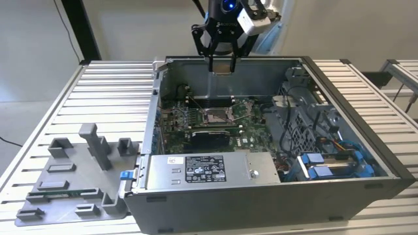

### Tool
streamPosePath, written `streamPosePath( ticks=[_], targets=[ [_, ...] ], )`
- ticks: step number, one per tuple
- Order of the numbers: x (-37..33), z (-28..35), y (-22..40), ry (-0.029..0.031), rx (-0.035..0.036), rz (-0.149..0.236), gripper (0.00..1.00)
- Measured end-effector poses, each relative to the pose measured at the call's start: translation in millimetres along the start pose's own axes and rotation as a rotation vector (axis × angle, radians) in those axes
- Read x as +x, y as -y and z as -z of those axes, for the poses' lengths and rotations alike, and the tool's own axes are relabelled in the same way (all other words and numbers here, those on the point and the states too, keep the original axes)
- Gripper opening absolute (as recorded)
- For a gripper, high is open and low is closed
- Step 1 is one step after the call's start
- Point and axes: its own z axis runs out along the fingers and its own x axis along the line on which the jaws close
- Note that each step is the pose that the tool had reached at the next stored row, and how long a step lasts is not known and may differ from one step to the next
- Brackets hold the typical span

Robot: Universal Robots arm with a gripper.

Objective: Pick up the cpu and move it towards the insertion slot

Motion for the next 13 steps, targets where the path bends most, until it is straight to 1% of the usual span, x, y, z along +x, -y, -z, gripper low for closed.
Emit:
streamPosePath(
  ticks=[3, 5, 8, 11, 13],
  targets=[
    [-2.3, -5.8, -8.7, -0.0007, -0.0001, 0.0, 0.0],
    [-5.2, -9.5, -12.2, -0.0016, 0.0, 0.0, 0.0],
    [-8.9, -14.9, -12.8, -0.0029, -0.0001, -0.001, 0.0],
    [-9.2, -19.6, -13.2, -0.0033, 0.0002, -0.001, 0.0],
    [-9.1, -20.7, -15.8, -0.0032, 0.0001, -0.002, 0.0]
  ],
)
